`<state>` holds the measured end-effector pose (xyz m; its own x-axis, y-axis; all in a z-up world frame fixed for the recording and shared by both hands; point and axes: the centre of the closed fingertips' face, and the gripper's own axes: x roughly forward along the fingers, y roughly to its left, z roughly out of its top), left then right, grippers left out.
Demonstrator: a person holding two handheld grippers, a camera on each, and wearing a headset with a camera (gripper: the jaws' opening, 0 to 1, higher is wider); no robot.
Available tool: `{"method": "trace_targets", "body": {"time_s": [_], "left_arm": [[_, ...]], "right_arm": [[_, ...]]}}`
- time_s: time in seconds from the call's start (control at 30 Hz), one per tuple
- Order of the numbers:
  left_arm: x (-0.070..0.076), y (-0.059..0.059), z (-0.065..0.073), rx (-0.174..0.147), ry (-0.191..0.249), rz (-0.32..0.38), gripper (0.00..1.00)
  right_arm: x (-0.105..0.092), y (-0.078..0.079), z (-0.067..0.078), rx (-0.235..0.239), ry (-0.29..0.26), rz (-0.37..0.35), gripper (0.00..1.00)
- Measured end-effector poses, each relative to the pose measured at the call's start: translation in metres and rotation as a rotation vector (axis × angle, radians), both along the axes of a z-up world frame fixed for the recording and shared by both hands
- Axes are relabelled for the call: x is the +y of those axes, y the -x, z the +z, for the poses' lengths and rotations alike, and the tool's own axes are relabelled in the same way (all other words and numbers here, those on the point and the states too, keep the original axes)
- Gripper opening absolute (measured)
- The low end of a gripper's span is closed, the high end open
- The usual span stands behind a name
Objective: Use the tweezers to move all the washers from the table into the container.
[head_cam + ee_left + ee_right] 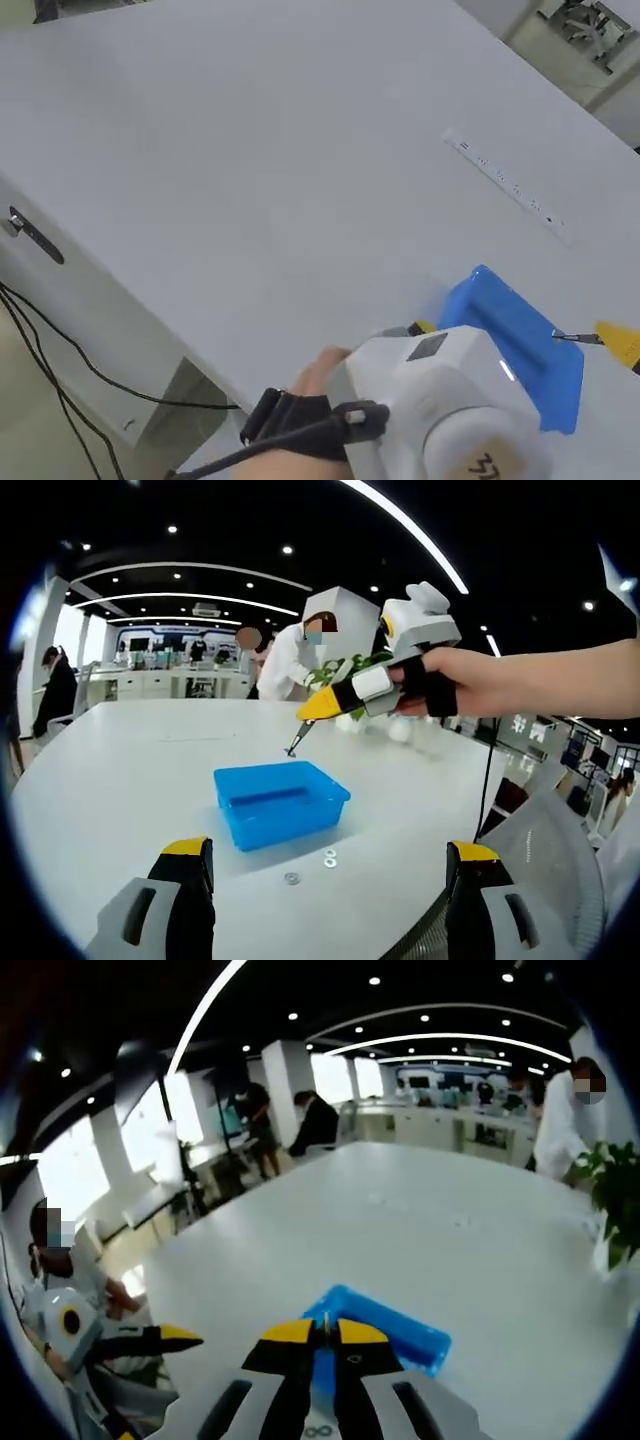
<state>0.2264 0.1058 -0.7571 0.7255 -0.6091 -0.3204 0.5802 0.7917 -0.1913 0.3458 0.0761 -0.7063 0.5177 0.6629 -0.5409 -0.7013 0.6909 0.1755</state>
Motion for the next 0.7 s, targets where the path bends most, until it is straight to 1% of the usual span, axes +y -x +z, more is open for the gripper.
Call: {"method": "trace_targets", "body": {"time_s": [0.07, 0.1, 0.13, 0.17, 0.2, 0.27, 0.3, 0.37, 0.4, 0.47, 0.5, 0.57, 0.6, 0.63, 0.67, 0.7], "left_arm": [[0.0, 0.001, -0.001, 0.005, -0.006, -0.005, 0.99], [-0.001, 0.0, -0.002, 0.005, -0.002, 0.0, 0.99], [-0.003, 0.001, -0.002, 0.015, 0.0, -0.013, 0.99], [-0.001, 0.001, -0.003, 0.011, -0.008, -0.004, 0.99], [0.001, 0.001, -0.004, 0.015, -0.018, 0.004, 0.99], [0.002, 0.001, -0.005, 0.014, -0.022, 0.009, 0.99], [0.002, 0.001, -0.004, 0.012, -0.021, 0.011, 0.99], [0.003, 0.0, -0.003, 0.007, -0.019, 0.02, 0.99], [0.004, 0.0, -0.002, 0.005, -0.011, 0.024, 0.99], [0.004, 0.0, 0.0, 0.002, -0.003, 0.025, 0.99], [0.004, 0.0, 0.001, -0.005, -0.002, 0.024, 0.99], [0.003, 0.0, 0.002, -0.014, -0.008, 0.024, 0.99], [0.003, 0.0, 0.001, -0.011, -0.012, 0.023, 0.99], [0.003, 0.0, 0.0, -0.008, -0.016, 0.022, 0.99], [0.003, 0.0, 0.0, -0.007, -0.018, 0.021, 0.99], [0.003, 0.0, 0.0, -0.009, -0.021, 0.018, 0.99]], "right_arm": [[-0.005, -0.007, -0.002, 0.004, 0.002, -0.005, 0.04], [-0.006, -0.01, -0.003, 0.004, 0.002, -0.009, 0.04], [-0.007, -0.013, -0.004, 0.008, 0.001, -0.015, 0.04], [-0.009, -0.017, -0.004, 0.017, -0.006, -0.027, 0.04], [-0.01, -0.018, -0.004, 0.018, -0.008, -0.031, 0.04], [-0.013, -0.024, -0.006, 0.02, -0.012, -0.05, 0.04], [-0.015, -0.024, -0.009, 0.028, -0.006, -0.056, 0.04], [-0.019, -0.026, -0.016, 0.035, 0.027, -0.053, 0.04], [-0.021, -0.028, -0.021, 0.042, 0.046, -0.051, 0.04], [-0.026, -0.037, -0.028, 0.056, 0.051, -0.052, 0.04], [-0.028, -0.041, -0.03, 0.062, 0.05, -0.052, 0.04], [-0.031, -0.048, -0.037, 0.073, 0.056, -0.045, 0.04], [-0.032, -0.05, -0.04, 0.077, 0.071, -0.038, 0.04], [-0.035, -0.053, -0.047, 0.076, 0.111, -0.022, 0.04], [-0.035, -0.054, -0.049, 0.08, 0.116, -0.021, 0.04], [-0.035, -0.055, -0.056, 0.107, 0.121, -0.013, 0.04]]}}
